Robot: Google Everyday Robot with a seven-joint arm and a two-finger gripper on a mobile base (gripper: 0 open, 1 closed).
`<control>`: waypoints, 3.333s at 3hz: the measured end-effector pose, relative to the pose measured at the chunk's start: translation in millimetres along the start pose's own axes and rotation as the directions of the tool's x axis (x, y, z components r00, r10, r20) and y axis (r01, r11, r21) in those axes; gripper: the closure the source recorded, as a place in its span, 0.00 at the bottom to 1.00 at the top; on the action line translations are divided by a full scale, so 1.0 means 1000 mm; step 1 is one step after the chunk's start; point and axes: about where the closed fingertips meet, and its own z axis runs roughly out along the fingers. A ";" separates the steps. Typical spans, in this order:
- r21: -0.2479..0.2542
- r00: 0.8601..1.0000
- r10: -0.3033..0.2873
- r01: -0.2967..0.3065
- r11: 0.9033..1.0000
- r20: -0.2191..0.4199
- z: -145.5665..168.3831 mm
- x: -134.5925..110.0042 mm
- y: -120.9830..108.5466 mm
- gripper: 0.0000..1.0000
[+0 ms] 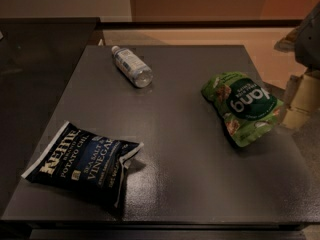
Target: Move green rice chip bag near blue chip bag
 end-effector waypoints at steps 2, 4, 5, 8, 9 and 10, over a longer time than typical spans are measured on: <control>-0.026 0.999 0.027 -0.026 0.999 0.034 0.010 -0.006 -0.004 0.00; -0.046 0.975 0.213 -0.211 0.977 0.064 0.049 -0.004 -0.032 0.00; 0.019 0.932 0.361 -0.361 0.932 0.029 0.073 0.003 -0.058 0.00; 0.059 0.800 0.590 -0.588 0.807 -0.106 0.133 0.025 -0.081 0.00; 0.029 0.783 0.609 -0.611 0.791 -0.128 0.145 0.022 -0.076 0.18; 0.011 0.786 0.608 -0.611 0.792 -0.116 0.141 0.015 -0.074 0.41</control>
Offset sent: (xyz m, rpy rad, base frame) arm 0.0188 0.0135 -0.0234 0.1123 0.0753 -0.0296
